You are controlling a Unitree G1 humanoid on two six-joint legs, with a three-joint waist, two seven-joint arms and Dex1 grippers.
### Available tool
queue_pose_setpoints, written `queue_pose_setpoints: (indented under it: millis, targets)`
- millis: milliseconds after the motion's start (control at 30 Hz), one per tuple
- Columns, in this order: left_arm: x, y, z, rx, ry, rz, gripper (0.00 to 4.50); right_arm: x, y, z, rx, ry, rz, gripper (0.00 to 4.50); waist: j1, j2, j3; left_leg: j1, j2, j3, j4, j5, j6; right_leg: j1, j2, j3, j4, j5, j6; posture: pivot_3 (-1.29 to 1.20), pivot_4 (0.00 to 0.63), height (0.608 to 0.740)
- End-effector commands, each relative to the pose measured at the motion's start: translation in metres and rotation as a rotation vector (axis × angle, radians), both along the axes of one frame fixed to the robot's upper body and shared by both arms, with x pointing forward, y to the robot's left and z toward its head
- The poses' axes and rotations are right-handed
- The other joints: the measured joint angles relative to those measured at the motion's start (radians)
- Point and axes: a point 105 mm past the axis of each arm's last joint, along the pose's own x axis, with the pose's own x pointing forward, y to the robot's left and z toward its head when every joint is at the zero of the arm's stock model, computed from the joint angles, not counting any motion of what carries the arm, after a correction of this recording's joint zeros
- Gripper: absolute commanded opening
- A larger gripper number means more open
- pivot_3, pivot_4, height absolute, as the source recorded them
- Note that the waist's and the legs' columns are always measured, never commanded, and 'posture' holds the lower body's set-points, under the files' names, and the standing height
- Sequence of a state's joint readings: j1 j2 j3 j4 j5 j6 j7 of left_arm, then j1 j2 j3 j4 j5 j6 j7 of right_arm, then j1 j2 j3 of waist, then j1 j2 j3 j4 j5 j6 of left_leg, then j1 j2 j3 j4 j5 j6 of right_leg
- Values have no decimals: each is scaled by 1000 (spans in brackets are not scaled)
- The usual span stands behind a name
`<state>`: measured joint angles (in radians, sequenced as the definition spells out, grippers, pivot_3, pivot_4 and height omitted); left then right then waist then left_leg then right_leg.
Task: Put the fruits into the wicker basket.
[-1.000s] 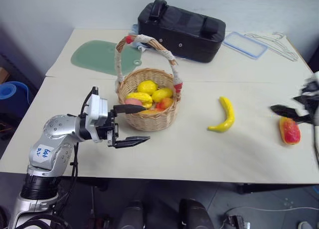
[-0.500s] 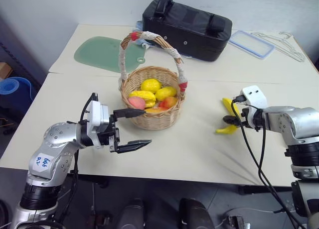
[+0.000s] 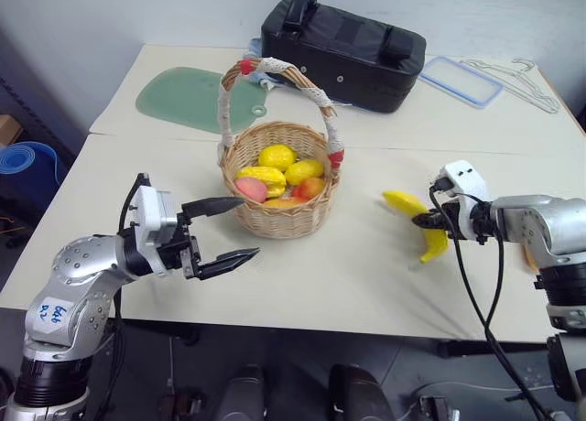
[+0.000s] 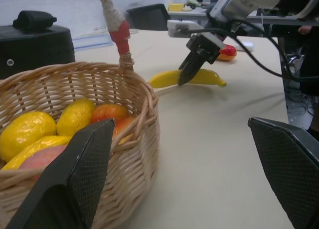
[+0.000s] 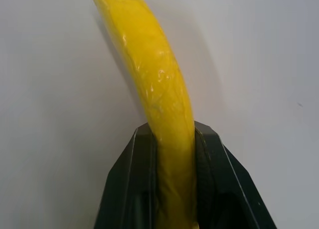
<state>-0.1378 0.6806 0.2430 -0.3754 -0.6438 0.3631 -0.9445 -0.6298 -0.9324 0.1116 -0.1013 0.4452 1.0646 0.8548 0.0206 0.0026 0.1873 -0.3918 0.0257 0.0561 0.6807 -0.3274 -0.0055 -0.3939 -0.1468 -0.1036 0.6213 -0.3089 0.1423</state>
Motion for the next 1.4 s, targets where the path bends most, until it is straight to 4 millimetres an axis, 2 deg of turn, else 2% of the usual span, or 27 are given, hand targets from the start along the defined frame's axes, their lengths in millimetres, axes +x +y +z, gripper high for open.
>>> queue_pose_setpoints:
  millis: [33, 100, 167, 300, 433, 567, 700, 767, 833, 933, 1033, 1133, 1167, 1400]
  targets:
    - [0, 17, 9, -66, -16, 98, 4500, -49, 89, 57, 109, -207, 514, 548, -18, 0, 0, 1, 1, 1, 0, 0, -1, 0, 1, 0, 0, 0, 0, 0, 150, 740]
    - [-3, 23, 5, -77, 2, 130, 4500, -47, 123, 78, 157, -356, 582, 548, -31, -2, 0, 4, 5, 1, 0, -1, -3, 1, 3, -1, 2, 1, -1, 0, 150, 740]
    - [-5, 27, 1, -66, 19, 145, 4500, -46, 148, 94, 211, -438, 608, 548, -34, -2, 0, 6, 5, 1, 0, -2, -4, 1, 4, -1, 3, 2, -3, 0, 150, 740]
    - [-8, 37, 2, -66, 26, 184, 4500, -23, 187, 118, 243, -544, 475, 548, -27, -2, 0, 4, 5, 0, 1, -3, -5, -1, 3, -1, 4, 2, -4, 0, 150, 740]
    - [-8, 43, 4, -81, 25, 217, 4500, 0, 205, 124, 183, -632, 338, 548, -24, -2, -1, 3, 4, -1, 1, -3, -5, -2, 3, -2, 5, 2, -4, 0, 150, 740]
    - [-10, 44, 0, -85, 27, 231, 4500, 7, 222, 125, 164, -663, 314, 548, -29, -3, -1, 3, 4, 0, 1, -3, -5, -4, 3, -2, 5, 2, -4, 0, 150, 740]
    - [-11, 39, -2, -111, 22, 239, 4500, 15, 227, 109, 102, -688, 322, 548, -44, -3, -1, 3, 4, 1, 0, -3, -5, -4, 4, -1, 5, 2, -4, 0, 150, 740]
    - [-13, 34, -4, -114, 26, 225, 4500, 20, 227, 107, 100, -705, 306, 548, -50, -3, -1, 3, 4, 1, 0, -3, -5, -4, 4, -1, 5, 2, -4, 0, 150, 740]
    - [-13, 26, -1, -113, 18, 198, 4500, 25, 226, 111, 100, -742, 288, 1325, -51, -3, -1, 3, 5, 1, 0, -3, -5, -4, 4, -1, 5, 2, -4, 0, 150, 740]
    - [-11, 22, 7, -117, -5, 181, 4500, 27, 225, 116, 127, -766, 290, 2193, -52, -3, -1, 3, 5, 1, 0, -3, -5, -4, 4, -1, 6, 2, -4, 0, 150, 740]
    - [-9, 21, 11, -112, -18, 169, 4500, 12, 224, 125, 222, -783, 404, 3211, -51, -3, -1, 3, 5, 1, 0, -3, -5, -4, 4, -1, 6, 2, -4, 0, 150, 740]
    - [-8, 20, 11, -108, -17, 149, 4500, -31, 217, 128, 371, -792, 680, 4191, -47, -3, -1, 3, 5, 1, -1, -4, -5, -4, 4, -1, 5, 2, -4, 0, 150, 740]
    - [-7, 19, 11, -106, -15, 142, 4500, -40, 210, 129, 414, -792, 713, 4464, -45, -3, -1, 2, 5, 0, -1, -4, -4, -4, 4, -2, 4, 2, -4, 0, 150, 740]
    - [-2, 9, 5, -105, 14, 65, 4500, -66, 158, 129, 583, -764, 688, 4464, -46, -3, -1, 3, 5, 1, 0, -4, -4, -3, 3, -1, 4, 2, -4, 0, 150, 740]
